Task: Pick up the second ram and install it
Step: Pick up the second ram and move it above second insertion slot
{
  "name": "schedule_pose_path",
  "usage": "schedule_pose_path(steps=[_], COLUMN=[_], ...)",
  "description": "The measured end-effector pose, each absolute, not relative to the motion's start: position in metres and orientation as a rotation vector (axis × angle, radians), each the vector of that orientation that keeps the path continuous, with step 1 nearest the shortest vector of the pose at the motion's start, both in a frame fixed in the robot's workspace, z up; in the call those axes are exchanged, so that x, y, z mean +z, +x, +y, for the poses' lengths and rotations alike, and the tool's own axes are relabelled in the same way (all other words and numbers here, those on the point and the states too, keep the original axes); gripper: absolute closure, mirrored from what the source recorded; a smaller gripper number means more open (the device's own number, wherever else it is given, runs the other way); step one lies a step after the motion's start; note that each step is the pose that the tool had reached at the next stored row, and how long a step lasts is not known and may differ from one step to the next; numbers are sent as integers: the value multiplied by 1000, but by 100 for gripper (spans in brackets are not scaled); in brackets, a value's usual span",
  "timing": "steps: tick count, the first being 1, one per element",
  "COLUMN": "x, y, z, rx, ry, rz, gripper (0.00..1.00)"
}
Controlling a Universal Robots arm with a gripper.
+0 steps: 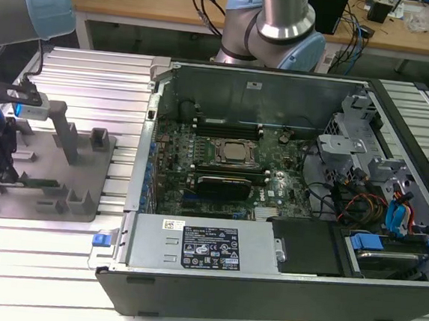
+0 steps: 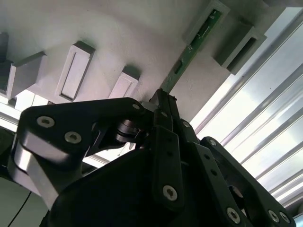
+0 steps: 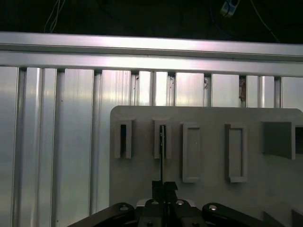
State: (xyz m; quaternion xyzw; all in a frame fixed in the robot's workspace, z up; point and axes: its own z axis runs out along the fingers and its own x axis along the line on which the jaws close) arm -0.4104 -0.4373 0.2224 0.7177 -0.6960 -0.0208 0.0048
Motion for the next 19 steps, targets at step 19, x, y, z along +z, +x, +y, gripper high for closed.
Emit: schedule_pose_path(steps=[19], x=[264], y=[-410], z=[-437], rx=[-65], ry=[2248], rz=[-2180], gripper=[91])
